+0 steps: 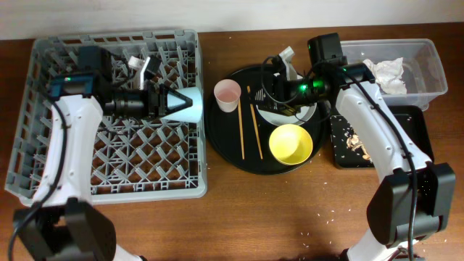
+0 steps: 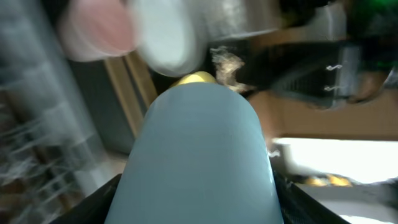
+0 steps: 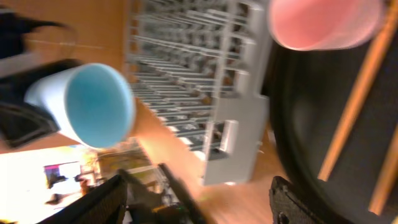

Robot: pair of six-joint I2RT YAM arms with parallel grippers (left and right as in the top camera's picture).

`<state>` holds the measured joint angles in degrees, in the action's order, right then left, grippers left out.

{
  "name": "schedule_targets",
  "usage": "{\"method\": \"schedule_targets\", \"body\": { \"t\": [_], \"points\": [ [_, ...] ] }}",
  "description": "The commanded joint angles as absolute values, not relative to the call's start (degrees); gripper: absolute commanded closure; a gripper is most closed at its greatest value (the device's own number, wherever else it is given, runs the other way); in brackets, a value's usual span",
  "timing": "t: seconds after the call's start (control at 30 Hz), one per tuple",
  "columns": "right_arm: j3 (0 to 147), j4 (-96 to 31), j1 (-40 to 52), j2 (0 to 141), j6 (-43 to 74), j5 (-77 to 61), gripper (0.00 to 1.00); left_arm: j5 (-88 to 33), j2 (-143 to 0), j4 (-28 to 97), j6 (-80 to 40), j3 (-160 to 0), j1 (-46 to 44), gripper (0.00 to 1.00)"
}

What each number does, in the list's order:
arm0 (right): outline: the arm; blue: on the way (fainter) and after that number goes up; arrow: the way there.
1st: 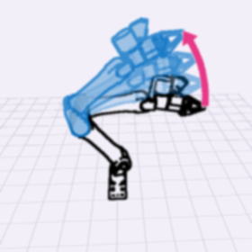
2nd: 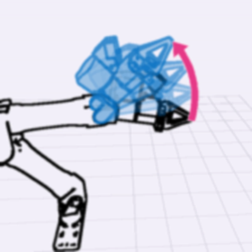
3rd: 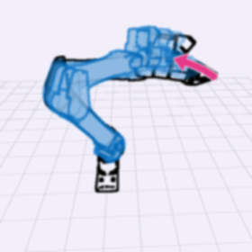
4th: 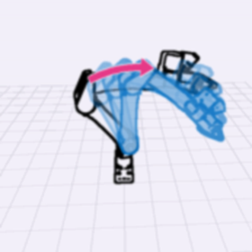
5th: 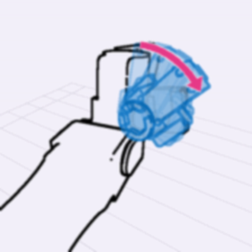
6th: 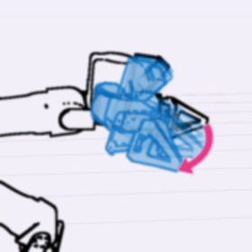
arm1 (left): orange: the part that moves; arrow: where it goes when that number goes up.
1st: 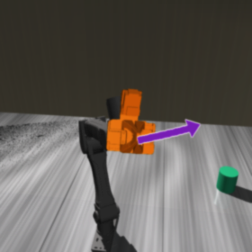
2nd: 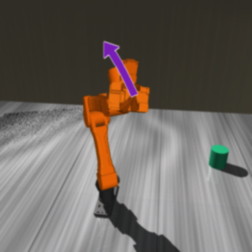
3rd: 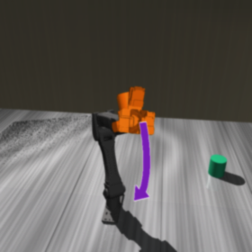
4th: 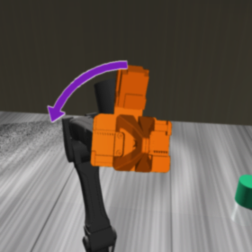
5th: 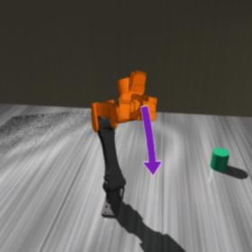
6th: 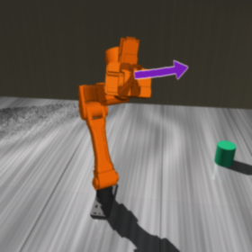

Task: Sort waste into correct bins and load items into the dishwasher rack
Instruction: 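Place the blue cup upside down in the rack with left gripper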

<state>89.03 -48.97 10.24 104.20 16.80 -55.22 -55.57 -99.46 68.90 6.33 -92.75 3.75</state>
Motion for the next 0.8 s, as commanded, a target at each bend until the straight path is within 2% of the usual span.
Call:
{"method": "schedule_targets", "body": {
  "t": [0.0,0.13,0.27,0.43,0.53,0.77],
  "points": [
    [89.03,-51.07,10.48,104.64,13.21,-45.52,0.25,-25.21,-92.68,74.74,3.14,-99.5,1.17,0.46],
    [89.03,-52.95,10.48,104.64,12.23,-41.41,0.24,-8.56,-90.96,82.11,-2.44,-99.44,-3.68,0.46],
    [89.03,-54.02,10.48,104.64,12.23,-39.48,0.24,-7.14,-91.11,81.28,-3.7,-95.31,-7.99,0.46],
    [89.03,-54.57,10.48,104.64,12.23,-39.33,0.24,-3.07,-91.15,72.88,-7.31,-85.49,-11.94,0.46],
    [89.03,-55.11,10.48,104.64,12.23,-39.07,0.24,1.78,-91.15,67.61,-9.63,-79.33,-12.75,0.46],
    [89.03,-55.33,10.48,104.64,12.23,-38.72,0.24,1.23,-91.18,59.9,-9.63,-73.69,-12.75,0.46]
  ]
}}
